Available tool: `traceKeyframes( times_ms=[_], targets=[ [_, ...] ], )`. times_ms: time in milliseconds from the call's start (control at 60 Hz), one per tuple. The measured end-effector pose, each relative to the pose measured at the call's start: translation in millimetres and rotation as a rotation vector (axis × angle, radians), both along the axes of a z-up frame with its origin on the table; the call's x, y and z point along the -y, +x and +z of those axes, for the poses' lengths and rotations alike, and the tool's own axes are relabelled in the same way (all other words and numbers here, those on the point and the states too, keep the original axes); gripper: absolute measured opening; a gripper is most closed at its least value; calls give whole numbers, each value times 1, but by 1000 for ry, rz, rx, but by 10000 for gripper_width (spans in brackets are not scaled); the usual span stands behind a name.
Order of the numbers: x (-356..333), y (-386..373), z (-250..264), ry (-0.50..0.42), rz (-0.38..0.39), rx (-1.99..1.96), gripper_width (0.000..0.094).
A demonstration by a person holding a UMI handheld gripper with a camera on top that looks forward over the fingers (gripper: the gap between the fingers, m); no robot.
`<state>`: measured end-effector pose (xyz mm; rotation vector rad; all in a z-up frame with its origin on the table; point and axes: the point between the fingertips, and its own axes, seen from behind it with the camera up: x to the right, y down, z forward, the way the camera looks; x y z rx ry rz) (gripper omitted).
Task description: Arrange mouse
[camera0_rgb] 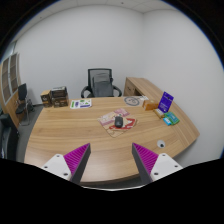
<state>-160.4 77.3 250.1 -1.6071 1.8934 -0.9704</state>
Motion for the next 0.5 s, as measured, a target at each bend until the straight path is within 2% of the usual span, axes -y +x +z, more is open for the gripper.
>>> traceKeyframes(
  times_ms=[500],
  targets=[
    [-13,-14,7,-13,-8,18,864]
  ],
)
